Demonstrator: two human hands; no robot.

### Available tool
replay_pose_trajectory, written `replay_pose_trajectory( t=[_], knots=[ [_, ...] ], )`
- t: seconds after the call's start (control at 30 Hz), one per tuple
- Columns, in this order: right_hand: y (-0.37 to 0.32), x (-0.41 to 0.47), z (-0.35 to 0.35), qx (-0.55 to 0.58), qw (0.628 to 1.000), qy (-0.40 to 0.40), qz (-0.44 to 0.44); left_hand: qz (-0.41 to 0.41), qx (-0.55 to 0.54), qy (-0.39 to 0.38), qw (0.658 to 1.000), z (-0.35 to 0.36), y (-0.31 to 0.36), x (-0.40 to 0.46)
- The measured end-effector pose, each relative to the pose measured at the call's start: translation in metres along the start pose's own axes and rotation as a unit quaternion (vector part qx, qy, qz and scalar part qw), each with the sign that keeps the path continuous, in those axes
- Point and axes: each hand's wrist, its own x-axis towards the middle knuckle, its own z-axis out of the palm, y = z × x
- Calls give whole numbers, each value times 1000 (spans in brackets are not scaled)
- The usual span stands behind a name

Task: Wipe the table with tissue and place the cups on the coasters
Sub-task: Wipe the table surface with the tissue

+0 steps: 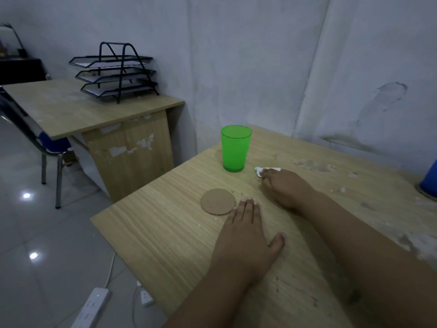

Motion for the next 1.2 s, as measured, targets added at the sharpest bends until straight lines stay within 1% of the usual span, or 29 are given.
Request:
replay_pose_trajectory(
  t=[0.1, 0.2, 0.27, 0.33, 0.5, 0.53, 0.6, 0.63, 0.67, 0.7, 0.73, 0.77, 0.83, 0.87, 0.93, 0.97, 1.03, 1.1, 1.2],
  knots=[
    [-8, -11, 3, -4, 999, 39, 0, 1, 0, 0, 1000, 1, 0, 1],
    [-13, -24, 4, -21, 998, 61, -24, 0, -3, -6, 1000, 1, -1, 1],
    [-15, -31, 5, -4, 997, 70, -33, -2, -4, -10, 1000, 1, -1, 1],
    [-17, -37, 4, 11, 997, 71, -33, -3, -5, -10, 1000, 0, 0, 0],
    [-25, -39, 3, -36, 998, 52, -6, -5, -12, -17, 1000, -2, 2, 1],
    [-27, -40, 3, -22, 997, 73, 2, -5, -16, -18, 1000, -3, 2, 1],
    [-30, -43, 0, 67, 985, 153, 41, -4, -27, -11, 1000, -5, 2, 1],
    [-29, -45, -3, 135, 970, 189, 76, -2, -36, -4, 999, -6, 2, 1],
    [-26, -47, -5, 216, 946, 211, 115, 0, -46, 4, 999, -7, 2, 1],
    [-25, -49, -6, 311, 912, 218, 154, 2, -56, 11, 998, -8, 1, 1],
    [-25, -51, -6, 411, 866, 213, 186, 3, -68, 20, 997, -9, 1, 1],
    [-26, -55, -6, 505, 811, 204, 215, 5, -83, 31, 996, -10, 1, 1],
    [-28, -62, -3, 647, 697, 186, 246, 4, -131, 57, 990, -13, -1, 1],
    [-29, -68, -2, 690, 657, 176, 247, 2, -161, 74, 984, -14, 0, 1],
    [-30, -78, -2, 747, 604, 155, 231, -9, -229, 109, 967, -17, -3, 0],
    [-30, -84, -4, 763, 589, 145, 221, -18, -265, 127, 956, -19, -3, -1],
    [-31, -93, -6, 774, 583, 130, 210, -43, -331, 161, 929, -21, -5, -1],
    [-36, -99, -5, 766, 597, 117, 208, -63, -391, 170, 902, -23, -8, -1],
    [-43, -109, -4, 762, 609, 105, 193, -73, -458, 142, 875, -24, -8, -2]
  ],
)
